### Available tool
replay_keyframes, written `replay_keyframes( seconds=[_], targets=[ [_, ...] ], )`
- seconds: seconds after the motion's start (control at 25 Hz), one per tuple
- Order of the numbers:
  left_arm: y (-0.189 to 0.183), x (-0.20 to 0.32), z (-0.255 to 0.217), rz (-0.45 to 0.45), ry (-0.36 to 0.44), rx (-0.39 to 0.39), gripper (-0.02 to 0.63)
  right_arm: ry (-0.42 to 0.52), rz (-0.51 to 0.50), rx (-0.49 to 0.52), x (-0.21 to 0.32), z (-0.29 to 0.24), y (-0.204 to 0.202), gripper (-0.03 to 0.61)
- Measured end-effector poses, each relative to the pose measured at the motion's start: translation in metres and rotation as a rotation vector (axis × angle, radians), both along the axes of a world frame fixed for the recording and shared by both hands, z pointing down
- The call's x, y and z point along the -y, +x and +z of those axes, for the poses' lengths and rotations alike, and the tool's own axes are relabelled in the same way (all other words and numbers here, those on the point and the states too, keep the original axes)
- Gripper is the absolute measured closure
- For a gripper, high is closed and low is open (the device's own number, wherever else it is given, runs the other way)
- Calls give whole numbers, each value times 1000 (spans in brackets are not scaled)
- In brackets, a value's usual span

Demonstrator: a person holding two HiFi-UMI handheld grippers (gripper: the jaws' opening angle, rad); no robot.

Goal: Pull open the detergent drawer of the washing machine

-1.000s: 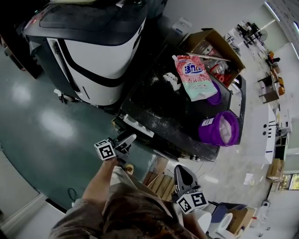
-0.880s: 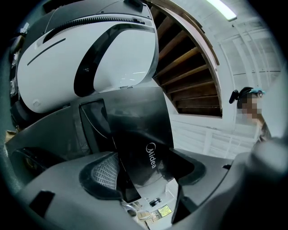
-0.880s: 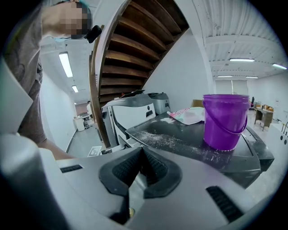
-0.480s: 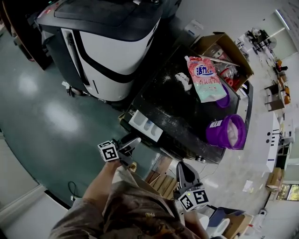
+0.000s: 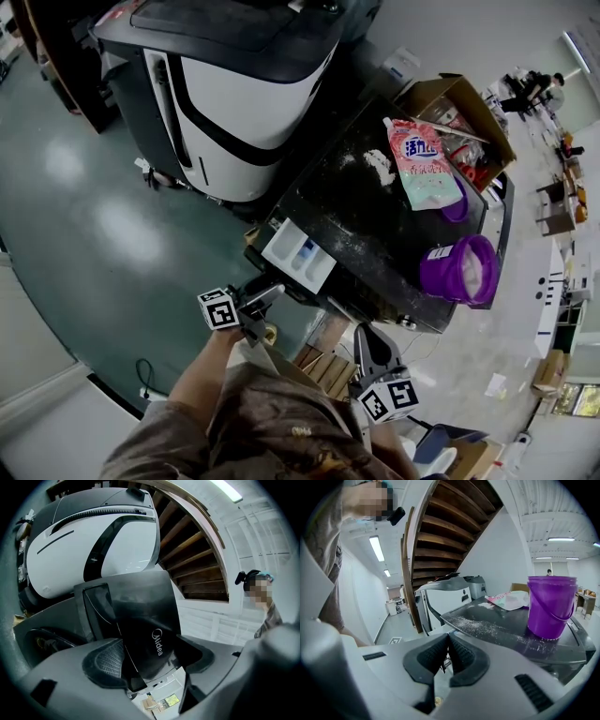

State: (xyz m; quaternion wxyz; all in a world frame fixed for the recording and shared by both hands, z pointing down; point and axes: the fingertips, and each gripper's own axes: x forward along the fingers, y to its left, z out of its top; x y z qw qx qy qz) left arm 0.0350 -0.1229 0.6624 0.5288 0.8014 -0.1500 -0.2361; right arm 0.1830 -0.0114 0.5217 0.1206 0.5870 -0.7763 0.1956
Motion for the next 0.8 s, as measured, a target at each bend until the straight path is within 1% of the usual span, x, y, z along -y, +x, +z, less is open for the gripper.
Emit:
replay_keyframes(
  seconds=[0.2,0.32,0.8],
  targets=[
    [-8,-9,-1,-5,-2,-2,261,3,-14,1,-3,-1,-6,575],
    [-11,-14,2,-9,7,13,261,3,-24,0,-3,0,-9,575],
    [-25,-31,2,-6,5,4,261,5,-60,4,0,0,-23,575]
  ],
)
